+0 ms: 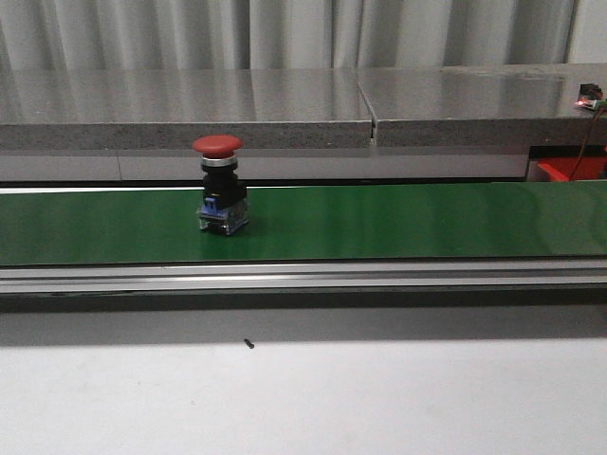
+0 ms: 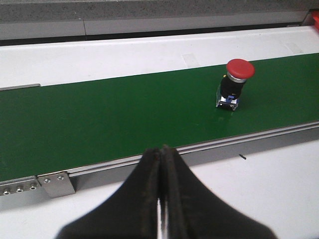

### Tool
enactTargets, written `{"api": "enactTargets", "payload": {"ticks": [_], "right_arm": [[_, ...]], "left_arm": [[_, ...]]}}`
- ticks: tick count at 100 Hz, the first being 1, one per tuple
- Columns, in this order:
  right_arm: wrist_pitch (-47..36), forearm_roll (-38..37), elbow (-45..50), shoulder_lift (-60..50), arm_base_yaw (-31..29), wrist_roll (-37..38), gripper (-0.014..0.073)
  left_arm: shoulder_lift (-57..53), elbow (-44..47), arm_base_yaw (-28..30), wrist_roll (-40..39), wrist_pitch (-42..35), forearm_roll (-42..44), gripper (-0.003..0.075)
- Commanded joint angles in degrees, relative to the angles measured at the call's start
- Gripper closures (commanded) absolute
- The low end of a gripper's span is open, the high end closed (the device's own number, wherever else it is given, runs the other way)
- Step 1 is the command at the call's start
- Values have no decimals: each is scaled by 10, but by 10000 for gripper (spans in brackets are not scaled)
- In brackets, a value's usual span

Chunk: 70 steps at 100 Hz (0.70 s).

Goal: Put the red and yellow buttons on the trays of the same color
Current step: 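Lower the red button into the red tray, open right gripper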

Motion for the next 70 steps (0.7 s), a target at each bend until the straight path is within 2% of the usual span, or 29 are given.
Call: {"api": "enactTargets", "payload": {"ticks": [1,10,22,28,32,45,70], "right_arm": [[-7,10,-17,-32,-4,-5,465],[-8,10,-17,-32,-4,-5,373],[2,9,-17,-36,-4,-5,123],[9,3,-17,-42,-4,-7,29],[11,-1,-17,-45,-4,-12,5],[23,-7,-16,-66,-5,-28,5],[46,-7,2,-121,-5,-28,90]], "left_arm": [[0,-15,-4,-4,-31,-14,741],[0,-15,-4,-4,-31,-14,741],[0,-15,-4,-4,-31,-14,741],[0,-15,-4,-4,-31,-14,741],[0,-15,-4,-4,-31,-14,741],[0,-15,-4,-4,-31,-14,741],[0,-15,-4,-4,-31,-14,741]]}}
